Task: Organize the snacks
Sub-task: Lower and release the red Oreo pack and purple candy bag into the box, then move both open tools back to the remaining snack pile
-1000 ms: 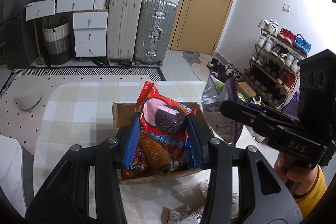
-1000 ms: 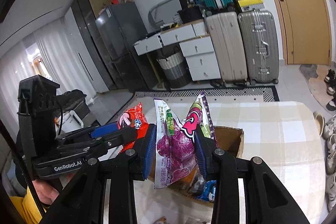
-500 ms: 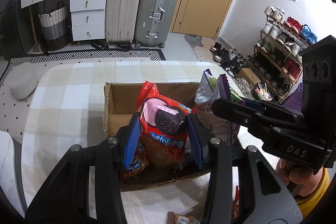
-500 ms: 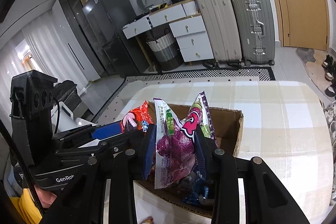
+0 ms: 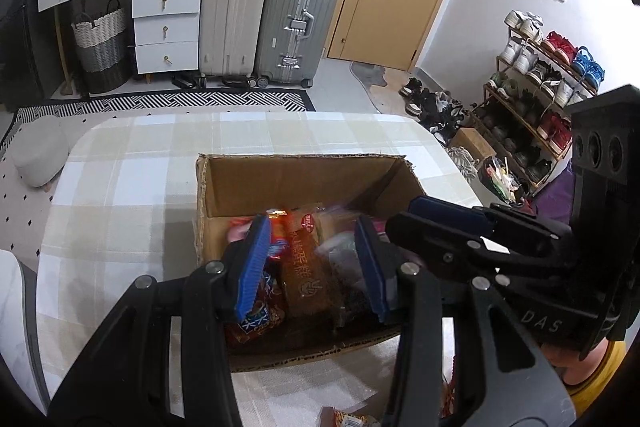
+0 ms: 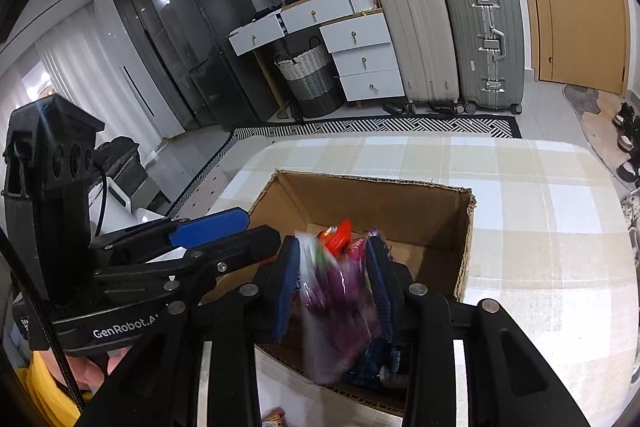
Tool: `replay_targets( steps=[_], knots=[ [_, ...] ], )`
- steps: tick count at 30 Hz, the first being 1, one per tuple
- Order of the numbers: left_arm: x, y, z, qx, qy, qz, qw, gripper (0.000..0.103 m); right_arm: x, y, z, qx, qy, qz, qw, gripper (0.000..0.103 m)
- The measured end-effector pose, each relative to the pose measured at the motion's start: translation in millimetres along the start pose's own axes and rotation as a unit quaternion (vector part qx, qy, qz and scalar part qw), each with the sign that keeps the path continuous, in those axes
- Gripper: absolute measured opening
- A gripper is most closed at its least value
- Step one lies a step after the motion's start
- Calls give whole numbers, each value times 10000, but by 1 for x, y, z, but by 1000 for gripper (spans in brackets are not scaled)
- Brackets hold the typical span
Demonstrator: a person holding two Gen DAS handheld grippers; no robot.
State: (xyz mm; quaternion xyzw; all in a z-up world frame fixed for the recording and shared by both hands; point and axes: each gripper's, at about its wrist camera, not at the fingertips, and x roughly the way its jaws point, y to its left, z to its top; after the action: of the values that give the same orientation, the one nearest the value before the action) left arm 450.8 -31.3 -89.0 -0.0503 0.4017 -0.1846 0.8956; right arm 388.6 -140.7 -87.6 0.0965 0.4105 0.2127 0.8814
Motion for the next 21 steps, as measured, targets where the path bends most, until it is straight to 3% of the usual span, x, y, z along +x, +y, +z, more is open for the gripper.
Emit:
replay_targets(
  steps=[8, 16, 21],
  knots=[
    [-52, -8, -17, 34, -93, 80, 9999, 41, -20, 0, 0, 203, -154, 16, 9997, 40],
    [-117, -29, -32, 118, -410, 208, 9989, 41, -74, 20, -6, 140, -498, -21, 9987, 40],
    [-168, -44, -47, 121, -605, 268, 9977, 58, -117, 37, -15, 49, -803, -34, 9968, 47]
  ],
)
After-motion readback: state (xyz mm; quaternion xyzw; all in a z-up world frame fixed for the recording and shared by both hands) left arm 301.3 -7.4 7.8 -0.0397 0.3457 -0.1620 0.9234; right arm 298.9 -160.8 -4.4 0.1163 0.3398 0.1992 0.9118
